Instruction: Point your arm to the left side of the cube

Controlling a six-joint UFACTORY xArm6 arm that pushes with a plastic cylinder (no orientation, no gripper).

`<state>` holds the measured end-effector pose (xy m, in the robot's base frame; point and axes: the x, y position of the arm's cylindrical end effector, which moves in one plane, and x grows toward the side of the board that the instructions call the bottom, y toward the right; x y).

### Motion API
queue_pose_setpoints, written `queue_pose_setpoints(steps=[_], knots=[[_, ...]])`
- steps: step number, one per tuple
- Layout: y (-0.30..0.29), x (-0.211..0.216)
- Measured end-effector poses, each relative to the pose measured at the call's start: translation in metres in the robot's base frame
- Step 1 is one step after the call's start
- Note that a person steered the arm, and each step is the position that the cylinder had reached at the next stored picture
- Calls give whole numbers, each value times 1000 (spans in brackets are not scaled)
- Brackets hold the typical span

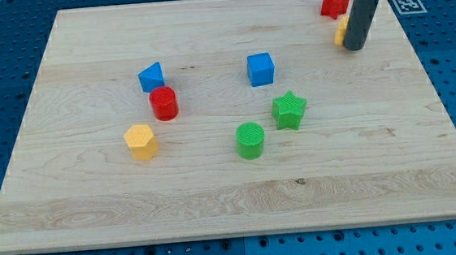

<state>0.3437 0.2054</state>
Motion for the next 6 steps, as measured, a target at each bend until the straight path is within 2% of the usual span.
queue_pose_setpoints(steps=[3, 4, 6], knots=[[-8, -24], [-23, -19], [-168, -1]])
